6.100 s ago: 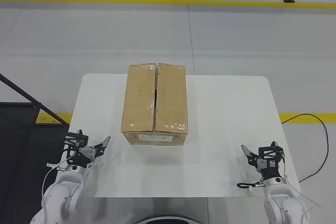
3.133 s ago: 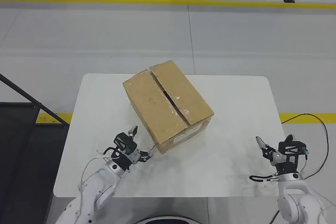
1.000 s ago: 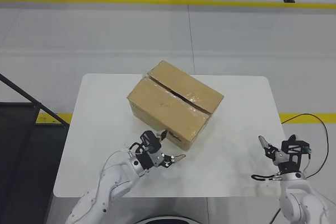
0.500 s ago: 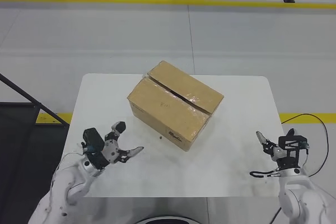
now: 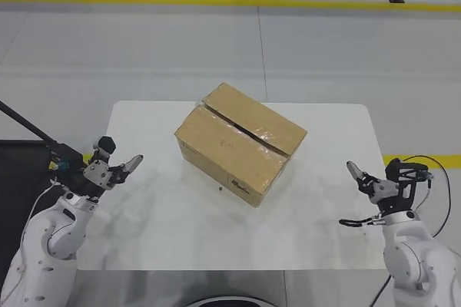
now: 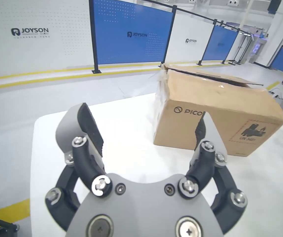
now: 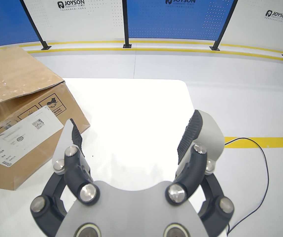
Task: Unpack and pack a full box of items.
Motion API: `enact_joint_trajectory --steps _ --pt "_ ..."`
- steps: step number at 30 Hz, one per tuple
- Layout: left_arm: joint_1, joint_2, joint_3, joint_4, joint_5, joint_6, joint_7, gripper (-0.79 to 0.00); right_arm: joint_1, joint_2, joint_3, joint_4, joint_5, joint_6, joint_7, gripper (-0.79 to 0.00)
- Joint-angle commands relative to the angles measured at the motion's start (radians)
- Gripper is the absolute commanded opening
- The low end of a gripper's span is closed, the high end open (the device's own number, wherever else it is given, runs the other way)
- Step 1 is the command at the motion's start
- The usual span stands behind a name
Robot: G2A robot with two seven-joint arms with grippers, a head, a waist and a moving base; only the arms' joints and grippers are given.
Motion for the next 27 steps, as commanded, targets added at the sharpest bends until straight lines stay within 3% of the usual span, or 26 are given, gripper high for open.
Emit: enact_joint_trajectory --steps 1,6,13,20,27 --pt "0.001 0.000 0.001 -0.001 0.001 -0.003 0.001 0.000 0.000 0.000 0.000 0.000 -0.001 0.001 -0.002 0.000" --pt "0.001 0.000 0.001 -0.001 0.001 -0.003 0.001 0.000 0.012 0.002 -0.004 0.026 -0.017 -0.021 0.014 0.000" --pt "0.005 0.000 -0.002 0.003 -0.031 0.003 0.006 0.000 0.200 -0.002 -0.158 0.181 -0.038 -0.093 0.113 0.000" --pt "-0.017 0.001 -0.010 0.045 -0.033 0.045 0.003 0.000 0.361 -0.009 -0.229 0.396 0.017 -0.173 0.085 0.000" --pt "-0.020 0.002 -0.005 0.072 -0.038 0.049 0.010 0.000 0.451 -0.014 -0.270 0.508 0.080 -0.242 0.062 0.000"
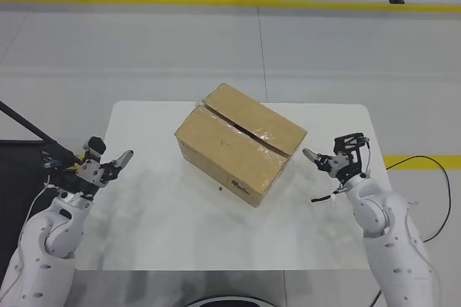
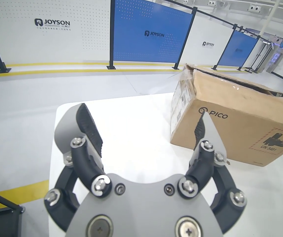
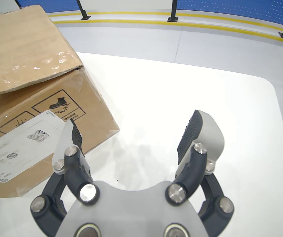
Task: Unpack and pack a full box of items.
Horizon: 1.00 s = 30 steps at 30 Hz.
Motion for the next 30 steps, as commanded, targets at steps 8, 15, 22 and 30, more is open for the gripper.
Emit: enact_joint_trajectory --steps 8,15,22,30 --pt "-0.002 0.001 0.005 0.026 -0.002 0.003 0.003 0.000 0.074 -0.010 -0.064 0.058 0.021 0.009 -0.003 0.000" --pt "-0.009 0.003 0.005 0.047 -0.005 0.007 0.001 0.000 0.116 -0.019 -0.110 0.082 0.032 0.029 -0.007 0.000" --pt "-0.036 0.003 0.028 0.056 0.004 0.027 -0.020 0.000 0.146 -0.026 -0.136 0.105 0.044 0.046 -0.028 0.000" --pt "-0.159 -0.004 0.126 0.084 0.088 0.123 -0.092 0.000 0.045 -0.005 -0.035 0.018 0.061 0.000 -0.078 0.000"
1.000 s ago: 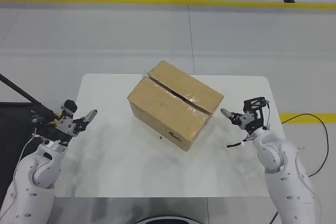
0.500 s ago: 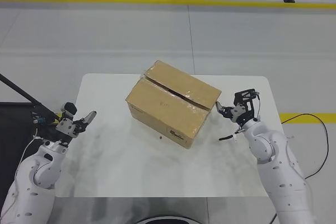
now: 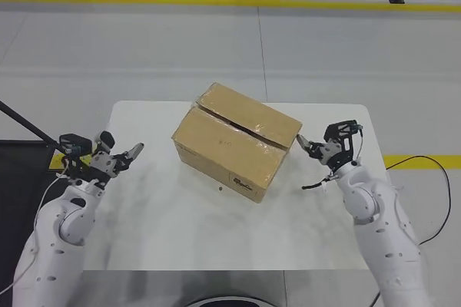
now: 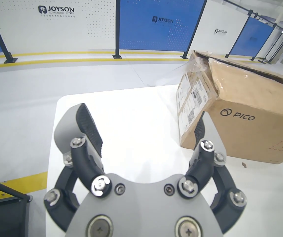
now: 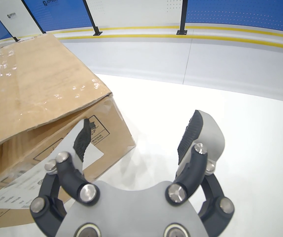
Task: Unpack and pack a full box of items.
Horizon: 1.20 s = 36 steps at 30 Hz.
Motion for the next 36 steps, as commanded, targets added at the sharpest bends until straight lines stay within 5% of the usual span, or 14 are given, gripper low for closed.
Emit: enact_joint_trajectory --steps 1,8,17,26,36 --pt "-0.045 -0.002 0.035 0.024 0.026 0.017 -0.017 0.000 -0.042 0.008 0.040 -0.039 0.025 -0.043 -0.009 0.000" --pt "-0.214 -0.018 0.167 0.159 0.107 0.046 -0.025 0.000 -0.213 0.038 0.210 -0.180 0.188 -0.252 -0.005 0.000" --pt "-0.362 -0.042 0.303 0.310 0.173 0.051 0.009 0.000 -0.220 0.040 0.217 -0.186 0.192 -0.256 -0.001 0.000" --pt "-0.382 -0.042 0.344 0.348 0.217 -0.039 0.058 0.000 -0.220 0.040 0.217 -0.186 0.192 -0.256 -0.001 0.000" --pt "-0.327 -0.028 0.335 0.295 0.238 -0.151 0.098 0.000 -0.220 0.040 0.217 -0.186 0.192 -0.256 -0.001 0.000"
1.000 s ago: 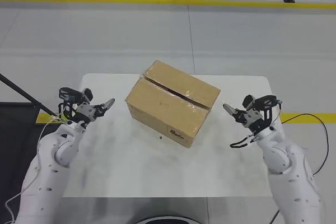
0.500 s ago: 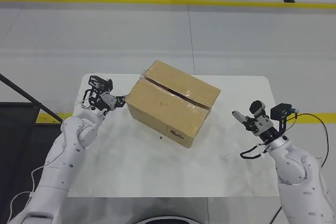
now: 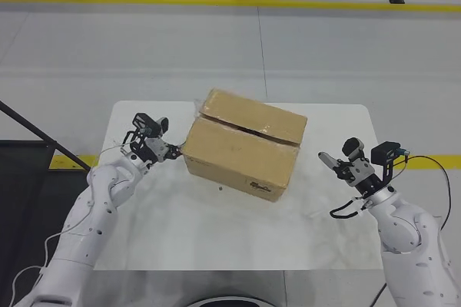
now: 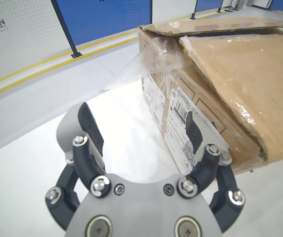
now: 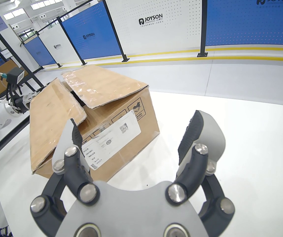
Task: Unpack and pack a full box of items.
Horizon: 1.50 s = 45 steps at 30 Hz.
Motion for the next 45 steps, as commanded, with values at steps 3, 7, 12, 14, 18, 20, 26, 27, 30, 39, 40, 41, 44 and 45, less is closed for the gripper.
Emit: enact_joint_trajectory --steps 3,7,12,14,18,20,26,27,30,39,40,41,44,45 --pt "0.032 0.006 -0.001 -0.028 0.018 -0.028 0.010 0.000 0.000 0.000 0.000 0.000 0.000 0.000 0.000 0.000" --pt "0.055 0.008 0.004 -0.051 0.024 -0.049 0.019 0.000 0.000 0.000 0.000 0.000 0.000 0.000 0.000 0.000" --pt "0.077 0.010 0.009 -0.070 0.003 -0.080 0.021 0.000 0.000 0.000 0.000 0.000 0.000 0.000 0.000 0.000" --pt "0.086 0.011 0.011 -0.083 0.005 -0.078 0.018 0.000 0.000 0.000 0.000 0.000 0.000 0.000 0.000 0.000" --pt "0.103 0.012 0.016 -0.102 0.002 -0.079 0.018 0.000 0.000 0.000 0.000 0.000 0.000 0.000 0.000 0.000" --pt "0.113 0.013 0.018 -0.113 0.000 -0.080 0.017 0.000 0.000 0.000 0.000 0.000 0.000 0.000 0.000 0.000" --pt "0.140 0.014 0.029 -0.144 0.005 -0.083 0.015 0.000 0.000 0.000 0.000 0.000 0.000 0.000 0.000 0.000" --pt "0.143 0.014 0.032 -0.149 0.009 -0.081 0.013 0.000 0.000 0.000 0.000 0.000 0.000 0.000 0.000 0.000" --pt "0.153 0.014 0.039 -0.159 0.014 -0.078 0.010 0.000 0.000 0.000 0.000 0.000 0.000 0.000 0.000 0.000" --pt "0.172 0.016 -0.007 -0.161 0.014 0.089 0.012 0.000 0.000 0.000 0.000 0.000 0.000 0.000 0.000 0.000" --pt "0.171 0.015 -0.013 -0.158 0.007 0.126 0.006 0.000 0.000 0.000 0.000 0.000 0.000 0.000 0.000 0.000" --pt "0.167 0.014 -0.017 -0.154 0.012 0.174 -0.006 0.000 0.000 0.000 0.000 0.000 0.000 0.000 0.000 0.000" --pt "0.149 0.008 -0.002 -0.148 0.052 0.258 -0.026 0.000 -0.007 0.000 -0.001 -0.005 0.007 0.005 -0.008 0.000" --pt "0.141 0.006 0.006 -0.143 0.064 0.275 -0.030 0.000 -0.009 0.001 0.000 -0.006 0.009 0.005 -0.011 0.000"
